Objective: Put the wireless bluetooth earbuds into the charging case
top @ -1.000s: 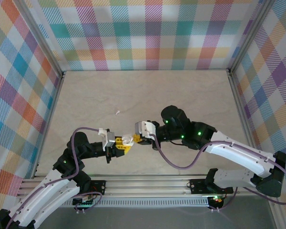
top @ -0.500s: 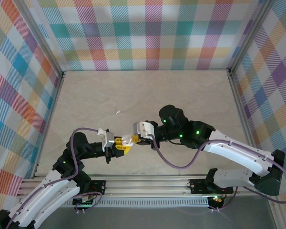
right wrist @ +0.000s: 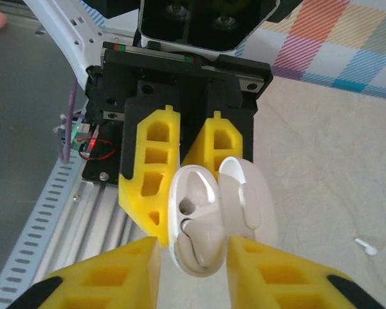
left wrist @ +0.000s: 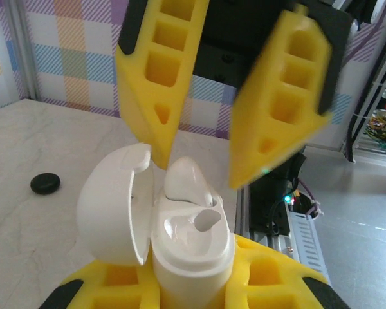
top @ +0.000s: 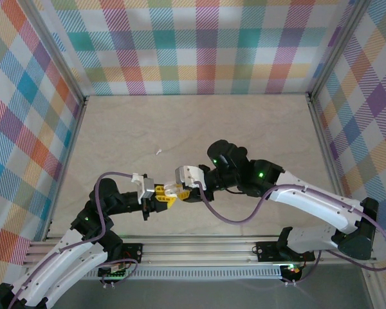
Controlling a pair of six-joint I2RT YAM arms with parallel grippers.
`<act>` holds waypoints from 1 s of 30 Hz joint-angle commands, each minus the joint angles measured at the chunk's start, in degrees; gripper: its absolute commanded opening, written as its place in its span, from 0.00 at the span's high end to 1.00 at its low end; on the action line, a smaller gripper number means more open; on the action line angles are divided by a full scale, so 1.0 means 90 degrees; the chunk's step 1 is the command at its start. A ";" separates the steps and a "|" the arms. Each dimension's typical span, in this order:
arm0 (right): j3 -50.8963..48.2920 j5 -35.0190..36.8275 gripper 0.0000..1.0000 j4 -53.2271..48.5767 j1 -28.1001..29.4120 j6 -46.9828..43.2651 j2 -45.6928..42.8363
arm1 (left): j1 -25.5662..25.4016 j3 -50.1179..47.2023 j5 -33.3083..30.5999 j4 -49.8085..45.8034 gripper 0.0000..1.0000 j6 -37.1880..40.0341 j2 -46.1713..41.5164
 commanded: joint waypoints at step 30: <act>0.3163 0.2004 0.55 -0.1009 -0.1725 0.7596 0.3934 | 0.0029 0.0270 -0.4952 -0.3352 1.00 -0.0857 -0.1912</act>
